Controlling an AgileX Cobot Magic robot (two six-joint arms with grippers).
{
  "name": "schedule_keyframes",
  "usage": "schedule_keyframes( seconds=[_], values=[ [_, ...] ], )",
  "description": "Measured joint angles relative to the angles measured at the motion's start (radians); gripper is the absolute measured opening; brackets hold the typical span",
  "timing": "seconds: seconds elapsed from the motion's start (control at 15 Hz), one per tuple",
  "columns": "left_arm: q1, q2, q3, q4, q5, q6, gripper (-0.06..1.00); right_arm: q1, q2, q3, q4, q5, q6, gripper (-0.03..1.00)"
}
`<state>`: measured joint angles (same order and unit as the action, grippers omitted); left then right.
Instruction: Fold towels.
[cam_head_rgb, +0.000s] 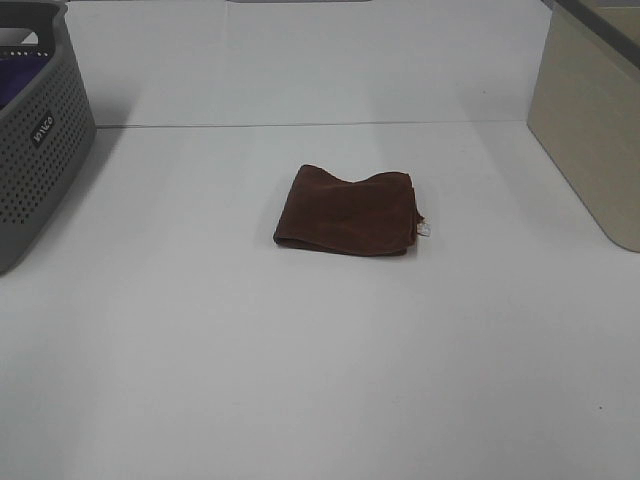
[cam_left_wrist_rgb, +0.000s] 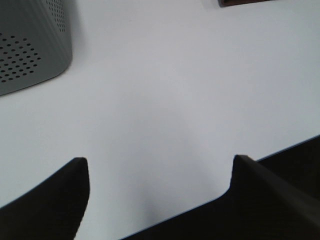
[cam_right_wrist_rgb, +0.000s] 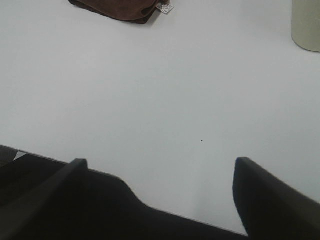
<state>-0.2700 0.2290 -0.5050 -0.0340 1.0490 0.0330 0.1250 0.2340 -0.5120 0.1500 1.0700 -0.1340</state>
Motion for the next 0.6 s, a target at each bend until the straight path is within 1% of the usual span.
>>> schedule_keyframes(
  seconds=[0.4, 0.47, 0.6],
  values=[
    [0.01, -0.002, 0.0, -0.001, 0.0, 0.0, 0.73, 0.0, -0.003, 0.0, 0.0, -0.001, 0.0, 0.77],
    [0.031, -0.006, 0.0, -0.002, 0.0, 0.0, 0.73, 0.0, -0.015, 0.0, 0.0, -0.002, 0.0, 0.77],
    [0.103, -0.008, 0.0, -0.003, 0.0, 0.0, 0.73, 0.0, -0.051, 0.0, 0.0, -0.002, 0.0, 0.77]
  ],
)
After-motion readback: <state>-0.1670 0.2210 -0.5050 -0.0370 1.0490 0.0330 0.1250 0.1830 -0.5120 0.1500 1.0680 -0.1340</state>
